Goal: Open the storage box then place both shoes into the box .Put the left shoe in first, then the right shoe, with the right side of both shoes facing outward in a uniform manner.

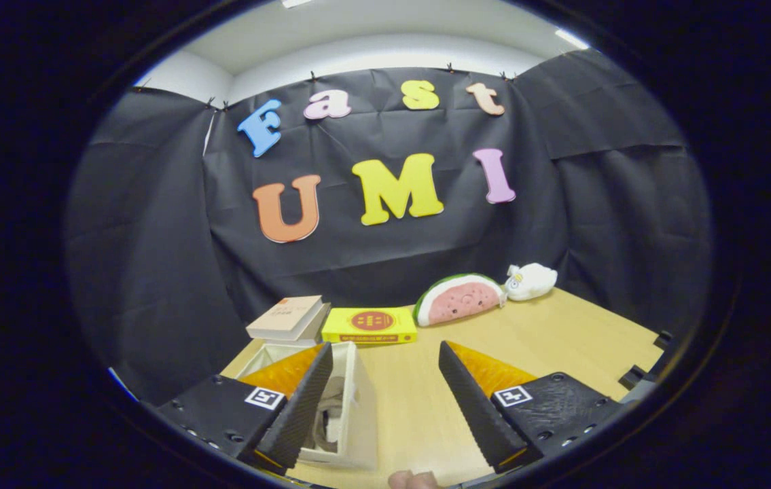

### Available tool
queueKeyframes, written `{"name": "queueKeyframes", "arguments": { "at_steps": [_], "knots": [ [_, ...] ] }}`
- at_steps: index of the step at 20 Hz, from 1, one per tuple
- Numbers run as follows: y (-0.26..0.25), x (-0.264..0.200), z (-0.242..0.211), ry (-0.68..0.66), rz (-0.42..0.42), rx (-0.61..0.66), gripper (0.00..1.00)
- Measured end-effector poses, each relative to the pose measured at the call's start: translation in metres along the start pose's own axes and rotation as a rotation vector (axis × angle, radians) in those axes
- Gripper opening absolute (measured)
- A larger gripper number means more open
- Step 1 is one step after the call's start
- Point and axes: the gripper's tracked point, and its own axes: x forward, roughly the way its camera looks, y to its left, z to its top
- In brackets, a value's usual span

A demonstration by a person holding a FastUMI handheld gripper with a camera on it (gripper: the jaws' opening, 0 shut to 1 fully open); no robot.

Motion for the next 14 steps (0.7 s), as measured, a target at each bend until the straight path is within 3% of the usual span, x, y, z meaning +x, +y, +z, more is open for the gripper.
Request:
{"name": "queueKeyframes", "arguments": {
  "at_steps": [10, 14],
  "knots": [
    [-0.067, -0.052, 0.050, -0.189, -0.108, -0.106, 0.96],
    [-0.079, -0.068, 0.047, -0.170, -0.101, -0.092, 0.95]
  ]
}}
